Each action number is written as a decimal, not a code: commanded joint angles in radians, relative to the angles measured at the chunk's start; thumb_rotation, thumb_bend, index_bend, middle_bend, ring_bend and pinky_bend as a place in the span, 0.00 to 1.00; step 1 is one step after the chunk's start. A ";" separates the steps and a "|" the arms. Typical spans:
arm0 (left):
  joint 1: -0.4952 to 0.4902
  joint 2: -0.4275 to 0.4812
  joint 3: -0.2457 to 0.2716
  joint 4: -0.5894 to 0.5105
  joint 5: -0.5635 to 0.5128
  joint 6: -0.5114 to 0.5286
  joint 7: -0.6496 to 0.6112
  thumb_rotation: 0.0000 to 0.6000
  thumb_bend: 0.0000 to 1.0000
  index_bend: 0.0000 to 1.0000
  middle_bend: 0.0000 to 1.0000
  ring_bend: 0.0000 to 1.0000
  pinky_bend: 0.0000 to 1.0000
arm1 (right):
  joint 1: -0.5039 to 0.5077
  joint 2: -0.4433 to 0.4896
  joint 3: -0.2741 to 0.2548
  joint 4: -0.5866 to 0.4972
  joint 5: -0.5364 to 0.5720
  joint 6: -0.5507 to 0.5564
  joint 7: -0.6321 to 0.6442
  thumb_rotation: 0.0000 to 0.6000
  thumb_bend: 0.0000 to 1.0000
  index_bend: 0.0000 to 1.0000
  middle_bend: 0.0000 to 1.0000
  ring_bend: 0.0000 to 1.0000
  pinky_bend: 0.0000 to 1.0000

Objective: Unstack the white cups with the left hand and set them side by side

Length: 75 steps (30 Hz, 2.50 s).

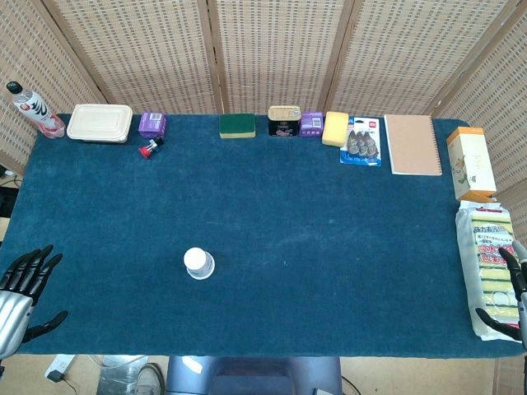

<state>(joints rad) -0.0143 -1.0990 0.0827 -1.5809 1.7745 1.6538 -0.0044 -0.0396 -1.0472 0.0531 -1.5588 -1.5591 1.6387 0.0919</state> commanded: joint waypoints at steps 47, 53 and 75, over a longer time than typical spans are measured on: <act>-0.669 -0.236 -0.225 -0.432 -0.863 -0.618 0.842 1.00 0.14 0.22 0.00 0.00 0.08 | -0.007 0.048 0.008 0.005 0.017 -0.013 0.163 1.00 0.00 0.01 0.00 0.00 0.00; -0.702 -0.260 -0.212 -0.434 -0.908 -0.578 0.875 1.00 0.15 0.31 0.00 0.00 0.08 | -0.007 0.049 0.008 0.006 0.015 -0.014 0.169 1.00 0.00 0.01 0.00 0.00 0.00; -0.765 -0.272 -0.180 -0.389 -0.987 -0.544 0.834 1.00 0.15 0.31 0.00 0.00 0.08 | 0.000 0.055 0.002 0.009 0.009 -0.032 0.192 1.00 0.00 0.01 0.00 0.00 0.00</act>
<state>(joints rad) -0.7782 -1.3704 -0.0981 -1.9712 0.7887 1.1093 0.8305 -0.0398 -0.9927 0.0547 -1.5499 -1.5501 1.6068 0.2837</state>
